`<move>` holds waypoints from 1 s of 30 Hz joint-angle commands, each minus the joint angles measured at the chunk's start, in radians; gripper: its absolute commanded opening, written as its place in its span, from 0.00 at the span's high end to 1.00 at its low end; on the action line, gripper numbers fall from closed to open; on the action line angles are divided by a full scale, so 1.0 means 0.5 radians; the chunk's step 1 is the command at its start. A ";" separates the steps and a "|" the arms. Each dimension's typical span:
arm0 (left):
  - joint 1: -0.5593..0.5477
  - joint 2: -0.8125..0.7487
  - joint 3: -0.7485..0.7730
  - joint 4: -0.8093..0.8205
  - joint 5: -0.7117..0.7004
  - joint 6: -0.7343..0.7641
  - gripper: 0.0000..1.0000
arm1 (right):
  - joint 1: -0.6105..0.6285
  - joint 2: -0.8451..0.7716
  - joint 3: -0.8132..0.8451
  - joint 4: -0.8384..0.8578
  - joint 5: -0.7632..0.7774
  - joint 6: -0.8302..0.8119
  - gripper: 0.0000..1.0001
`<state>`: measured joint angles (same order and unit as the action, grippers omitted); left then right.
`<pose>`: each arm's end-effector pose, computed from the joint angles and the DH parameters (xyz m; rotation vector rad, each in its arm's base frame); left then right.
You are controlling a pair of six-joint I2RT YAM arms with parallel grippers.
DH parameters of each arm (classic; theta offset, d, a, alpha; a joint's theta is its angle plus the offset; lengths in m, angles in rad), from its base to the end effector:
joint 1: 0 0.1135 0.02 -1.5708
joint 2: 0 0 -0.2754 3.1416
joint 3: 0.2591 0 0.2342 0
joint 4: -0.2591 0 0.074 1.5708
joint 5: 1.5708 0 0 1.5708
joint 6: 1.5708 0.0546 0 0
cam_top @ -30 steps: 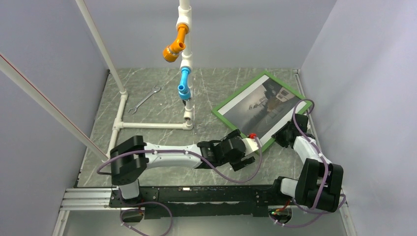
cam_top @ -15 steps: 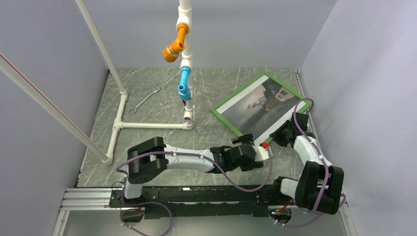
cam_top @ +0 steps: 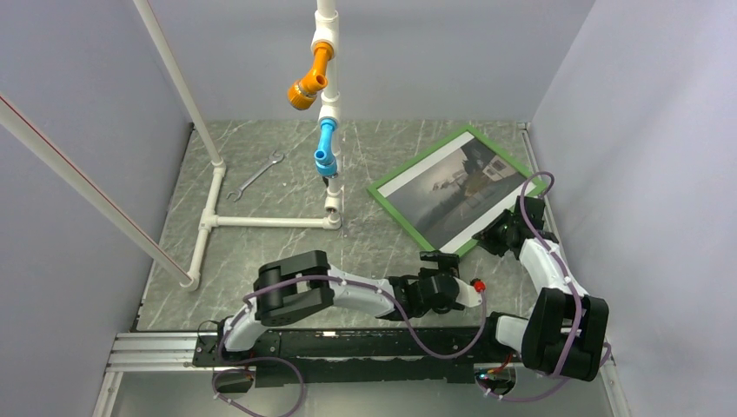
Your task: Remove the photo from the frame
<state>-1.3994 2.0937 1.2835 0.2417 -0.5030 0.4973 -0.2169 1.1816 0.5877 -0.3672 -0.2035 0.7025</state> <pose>0.1043 -0.4485 0.1639 1.4914 1.4240 -0.0154 0.2072 -0.0344 0.1868 1.0629 2.3324 0.4477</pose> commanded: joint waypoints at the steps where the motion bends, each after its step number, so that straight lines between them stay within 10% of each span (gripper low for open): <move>1: -0.020 0.118 0.135 0.199 -0.172 0.263 0.01 | 0.015 -0.059 0.117 0.101 -0.117 0.034 1.00; 8: -0.011 0.232 0.190 0.302 -0.226 0.410 0.02 | 0.018 -0.077 0.130 0.075 -0.076 0.012 1.00; 14: 0.004 -0.190 -0.175 0.233 -0.016 -0.054 0.01 | 0.018 0.057 0.219 -0.024 0.059 -0.165 0.97; 18: 0.008 -0.526 -0.336 0.096 0.235 -0.365 0.01 | 0.019 0.214 0.201 0.034 -0.007 -0.256 0.53; 21: 0.030 -0.681 -0.422 0.023 0.387 -0.548 0.01 | 0.020 0.290 0.173 0.080 -0.039 -0.282 0.43; 30: 0.078 -0.903 -0.615 0.041 0.518 -0.756 0.01 | 0.022 0.285 0.054 0.225 -0.014 -0.238 0.66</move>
<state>-1.3674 1.6569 0.9943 0.2703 -0.2993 0.1894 -0.2085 1.3350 0.6235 -0.3161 -0.2195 0.5842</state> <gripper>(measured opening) 0.994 0.391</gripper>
